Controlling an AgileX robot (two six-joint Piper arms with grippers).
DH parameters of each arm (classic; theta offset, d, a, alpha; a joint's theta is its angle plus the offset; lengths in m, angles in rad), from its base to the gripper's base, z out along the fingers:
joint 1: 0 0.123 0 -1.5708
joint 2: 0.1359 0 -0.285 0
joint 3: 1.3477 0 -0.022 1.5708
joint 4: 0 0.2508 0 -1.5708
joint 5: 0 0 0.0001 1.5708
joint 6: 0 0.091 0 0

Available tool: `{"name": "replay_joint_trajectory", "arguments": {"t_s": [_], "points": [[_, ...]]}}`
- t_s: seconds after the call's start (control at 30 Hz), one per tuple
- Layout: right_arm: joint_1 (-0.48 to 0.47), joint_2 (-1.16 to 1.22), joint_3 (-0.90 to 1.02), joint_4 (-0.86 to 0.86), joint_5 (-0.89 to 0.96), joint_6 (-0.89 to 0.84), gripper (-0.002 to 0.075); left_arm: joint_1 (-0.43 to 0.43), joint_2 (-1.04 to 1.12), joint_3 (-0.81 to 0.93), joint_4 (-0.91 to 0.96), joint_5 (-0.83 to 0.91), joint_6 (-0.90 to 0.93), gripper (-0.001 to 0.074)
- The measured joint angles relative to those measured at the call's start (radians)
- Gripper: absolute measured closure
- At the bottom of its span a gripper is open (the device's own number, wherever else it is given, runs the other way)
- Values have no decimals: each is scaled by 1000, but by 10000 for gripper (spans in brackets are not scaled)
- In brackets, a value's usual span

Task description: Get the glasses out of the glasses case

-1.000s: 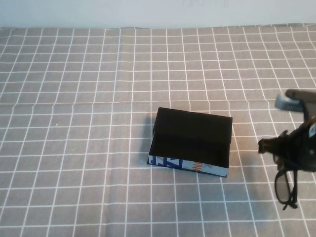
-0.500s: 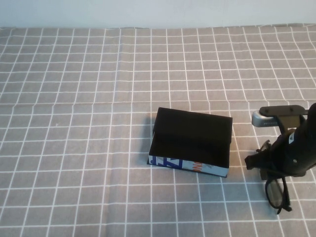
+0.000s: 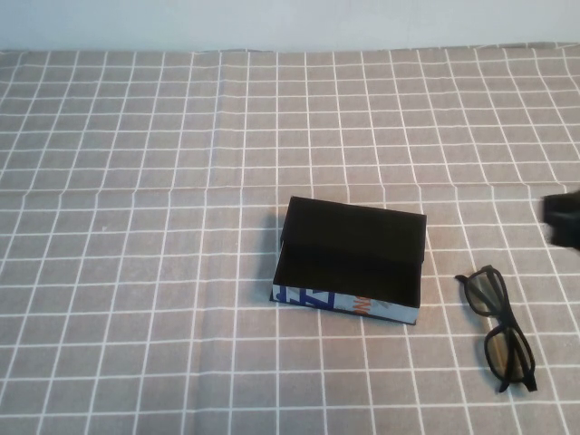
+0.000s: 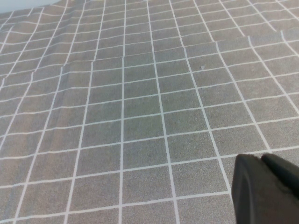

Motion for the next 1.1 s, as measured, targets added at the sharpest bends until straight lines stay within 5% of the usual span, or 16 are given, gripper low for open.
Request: {"name": "replay_joint_trajectory", "arguments": {"t_s": [0.27,0.67,0.93,1.1], "points": [[0,-386,229,-78,-112,-3,723,0,0,0,0,0,0,739],[-13,-840,673,-123,-265,-3,742,0,0,0,0,0,0,739],[-246,-1021,813,41,-317,-155,742,0,0,0,0,0,0,739],[-293,-1026,855,58,-312,-181,742,0,0,0,0,0,0,739]]}}
